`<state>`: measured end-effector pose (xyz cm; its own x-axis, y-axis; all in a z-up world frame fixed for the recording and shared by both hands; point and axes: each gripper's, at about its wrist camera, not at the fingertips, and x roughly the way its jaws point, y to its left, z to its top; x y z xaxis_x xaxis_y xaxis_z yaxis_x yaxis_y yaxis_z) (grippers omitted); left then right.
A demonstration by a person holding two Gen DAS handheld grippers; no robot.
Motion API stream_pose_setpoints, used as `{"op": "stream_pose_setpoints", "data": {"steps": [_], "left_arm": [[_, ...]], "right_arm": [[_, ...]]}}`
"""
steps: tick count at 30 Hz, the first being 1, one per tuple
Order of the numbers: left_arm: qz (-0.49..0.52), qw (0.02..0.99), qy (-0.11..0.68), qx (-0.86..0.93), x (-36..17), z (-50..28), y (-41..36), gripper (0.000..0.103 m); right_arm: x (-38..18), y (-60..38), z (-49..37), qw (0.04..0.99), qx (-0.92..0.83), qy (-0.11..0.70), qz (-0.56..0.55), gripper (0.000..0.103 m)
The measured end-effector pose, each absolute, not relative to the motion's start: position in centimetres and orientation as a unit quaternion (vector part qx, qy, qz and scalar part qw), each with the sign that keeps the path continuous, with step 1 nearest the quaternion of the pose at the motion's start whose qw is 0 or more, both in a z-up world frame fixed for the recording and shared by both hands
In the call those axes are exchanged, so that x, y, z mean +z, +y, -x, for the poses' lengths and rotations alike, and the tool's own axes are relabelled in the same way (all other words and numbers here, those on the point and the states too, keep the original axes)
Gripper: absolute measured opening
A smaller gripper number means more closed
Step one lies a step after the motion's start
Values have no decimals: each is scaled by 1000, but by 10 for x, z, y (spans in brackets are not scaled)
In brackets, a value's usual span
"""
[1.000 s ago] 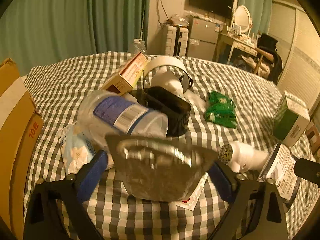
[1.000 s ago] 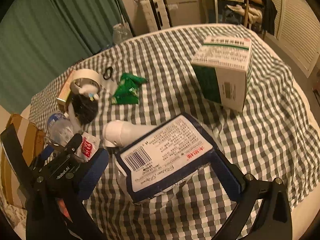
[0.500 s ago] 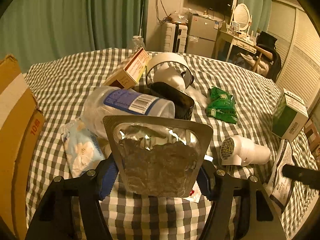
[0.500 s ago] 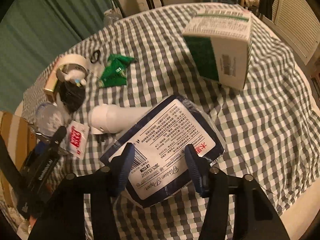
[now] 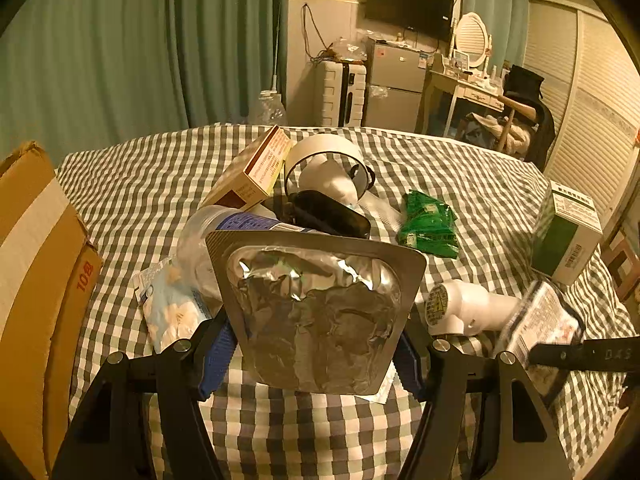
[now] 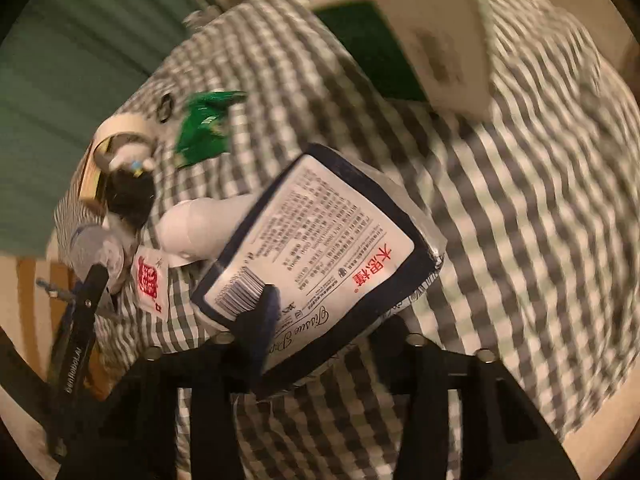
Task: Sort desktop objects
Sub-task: 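Grasp the foil blister pack with the left tool while the right grasps the white tissue pack, then carry the blister pack and tissue pack to the cardboard box and release both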
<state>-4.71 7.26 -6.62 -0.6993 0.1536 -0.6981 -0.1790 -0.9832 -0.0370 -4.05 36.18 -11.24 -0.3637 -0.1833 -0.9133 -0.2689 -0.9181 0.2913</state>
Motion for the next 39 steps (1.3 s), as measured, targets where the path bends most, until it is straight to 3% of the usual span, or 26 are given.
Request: {"op": "stream_pose_setpoints", "data": {"steps": [3, 8, 26, 39], "left_arm": [[378, 89, 11, 921, -62, 43, 70, 69], [370, 84, 5, 925, -45, 29, 58, 69], [313, 69, -12, 947, 51, -45, 9, 69], [282, -51, -53, 957, 118, -46, -93, 69]], "right_arm": [[-101, 355, 37, 5, 818, 197, 540, 14], [-87, 355, 30, -11, 830, 201, 520, 9], [20, 313, -35, -46, 905, 123, 405, 7], [85, 171, -39, -170, 915, 69, 360, 7]]}}
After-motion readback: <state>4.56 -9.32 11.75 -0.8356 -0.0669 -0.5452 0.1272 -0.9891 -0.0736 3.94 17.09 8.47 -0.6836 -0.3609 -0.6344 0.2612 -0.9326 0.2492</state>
